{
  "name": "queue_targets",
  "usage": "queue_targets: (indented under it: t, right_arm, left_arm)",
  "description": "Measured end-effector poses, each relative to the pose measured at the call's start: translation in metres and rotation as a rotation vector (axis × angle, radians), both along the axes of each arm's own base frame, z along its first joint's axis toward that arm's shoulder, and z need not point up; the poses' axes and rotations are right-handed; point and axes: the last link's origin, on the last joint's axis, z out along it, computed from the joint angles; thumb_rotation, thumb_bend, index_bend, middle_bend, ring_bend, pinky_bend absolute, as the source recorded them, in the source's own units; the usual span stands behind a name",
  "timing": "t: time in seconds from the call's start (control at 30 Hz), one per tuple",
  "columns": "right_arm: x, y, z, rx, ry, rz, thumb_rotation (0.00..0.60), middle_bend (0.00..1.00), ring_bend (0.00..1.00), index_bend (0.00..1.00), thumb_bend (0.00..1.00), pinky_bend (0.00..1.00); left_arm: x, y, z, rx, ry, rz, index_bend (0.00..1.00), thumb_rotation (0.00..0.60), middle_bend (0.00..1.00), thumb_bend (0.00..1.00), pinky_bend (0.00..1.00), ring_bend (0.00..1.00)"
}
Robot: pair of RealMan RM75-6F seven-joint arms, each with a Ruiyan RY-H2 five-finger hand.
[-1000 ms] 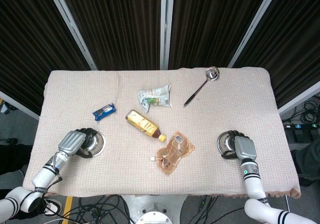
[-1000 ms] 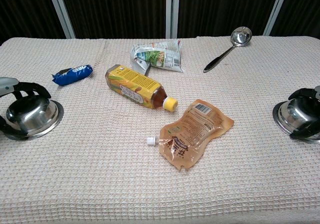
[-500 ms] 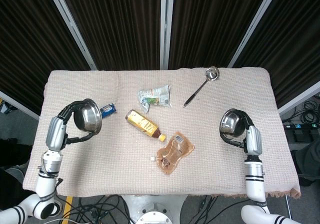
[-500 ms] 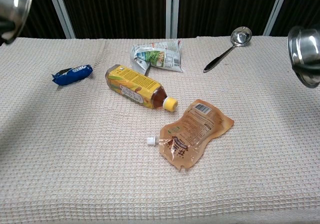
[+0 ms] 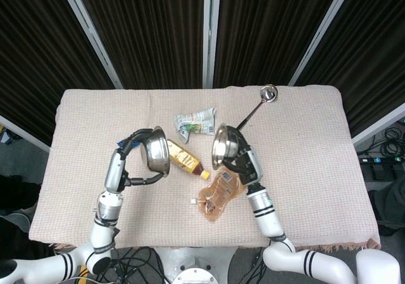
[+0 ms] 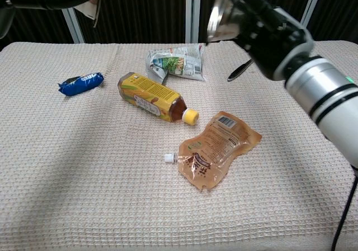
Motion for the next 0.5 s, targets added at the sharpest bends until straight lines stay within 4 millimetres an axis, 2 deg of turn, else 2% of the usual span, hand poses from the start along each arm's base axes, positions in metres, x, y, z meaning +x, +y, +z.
queue_targets:
  t: [0.07, 0.3, 0.4, 0.5]
  right_arm:
    - [0.020, -0.002, -0.009, 0.068, -0.044, 0.051, 0.600, 0.43, 0.39, 0.56, 0.15, 0.50]
    - [0.066, -0.010, -0.023, 0.224, -0.136, 0.159, 0.600, 0.43, 0.39, 0.56, 0.15, 0.50]
    - [0.073, -0.015, -0.024, 0.263, -0.164, 0.168, 0.600, 0.43, 0.39, 0.56, 0.15, 0.50]
    - [0.067, -0.021, -0.023, 0.256, -0.162, 0.148, 0.600, 0.44, 0.39, 0.56, 0.15, 0.50]
  left_arm:
    - [0.005, 0.002, -0.005, -0.015, 0.011, -0.020, 0.49, 0.600, 0.45, 0.04, 0.60, 0.41]
    - [0.016, 0.010, -0.023, -0.079, 0.041, -0.069, 0.50, 0.600, 0.47, 0.04, 0.61, 0.43]
    - [0.014, 0.014, -0.024, -0.063, 0.041, -0.063, 0.50, 0.600, 0.47, 0.04, 0.61, 0.44]
    - [0.008, 0.017, -0.018, -0.026, 0.038, -0.048, 0.50, 0.600, 0.47, 0.04, 0.62, 0.44]
